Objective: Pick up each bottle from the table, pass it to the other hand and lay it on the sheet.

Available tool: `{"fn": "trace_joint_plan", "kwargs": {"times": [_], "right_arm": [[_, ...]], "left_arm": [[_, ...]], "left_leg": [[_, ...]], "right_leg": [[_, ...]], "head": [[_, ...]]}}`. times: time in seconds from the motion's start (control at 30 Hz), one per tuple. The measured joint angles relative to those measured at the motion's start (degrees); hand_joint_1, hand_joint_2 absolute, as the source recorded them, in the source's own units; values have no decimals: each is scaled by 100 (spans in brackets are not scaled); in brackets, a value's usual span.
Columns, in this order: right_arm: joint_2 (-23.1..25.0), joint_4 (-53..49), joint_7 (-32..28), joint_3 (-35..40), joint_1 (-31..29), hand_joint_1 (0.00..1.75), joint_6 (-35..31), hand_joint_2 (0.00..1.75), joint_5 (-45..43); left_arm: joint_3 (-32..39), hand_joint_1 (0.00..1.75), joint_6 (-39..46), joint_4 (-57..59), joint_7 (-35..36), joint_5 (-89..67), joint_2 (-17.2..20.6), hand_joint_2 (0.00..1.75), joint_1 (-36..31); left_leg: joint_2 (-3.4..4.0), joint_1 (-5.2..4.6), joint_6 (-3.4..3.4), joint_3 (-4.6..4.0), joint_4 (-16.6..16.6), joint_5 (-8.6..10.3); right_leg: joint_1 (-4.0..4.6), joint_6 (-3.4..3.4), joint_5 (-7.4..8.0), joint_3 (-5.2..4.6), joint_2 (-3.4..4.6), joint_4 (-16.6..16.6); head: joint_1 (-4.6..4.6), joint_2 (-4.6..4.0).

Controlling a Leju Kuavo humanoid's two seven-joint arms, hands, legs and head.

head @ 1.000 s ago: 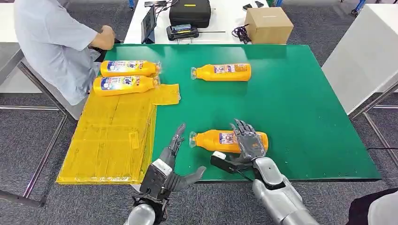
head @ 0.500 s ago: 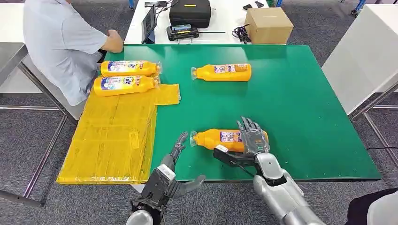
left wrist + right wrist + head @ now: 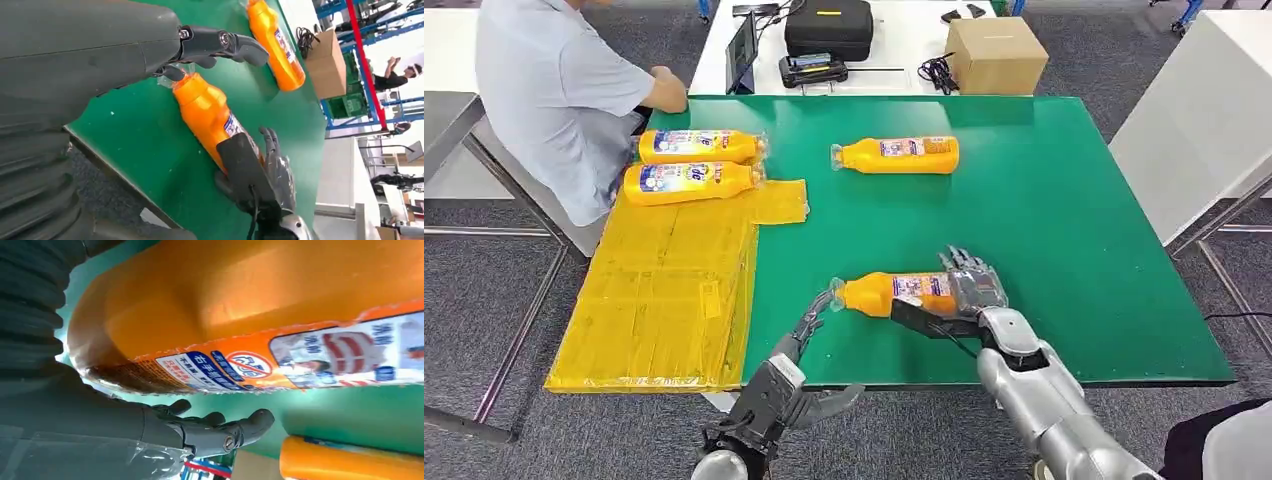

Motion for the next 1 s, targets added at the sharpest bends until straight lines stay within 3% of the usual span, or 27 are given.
{"fn": "trace_joint_plan", "kwargs": {"times": [0.43, 1.0], "right_arm": [[-236, 325, -421, 214, -230, 175, 260, 175, -432], [-470, 199, -1287, 330, -175, 175, 365, 175, -1805]], "left_arm": [[-44, 0, -70, 135, -2, 2, 22, 175, -102], [-63, 0, 223, 271, -494, 269, -81, 175, -282]], "left_leg": [[-2, 0, 0, 10, 1, 0], [9, 1, -1, 24, 1, -2]], "right_leg": [[0, 0, 0, 8, -1, -1], [2, 0, 0, 15, 4, -1]], "head": [[-2, 0], [-2, 0]]}}
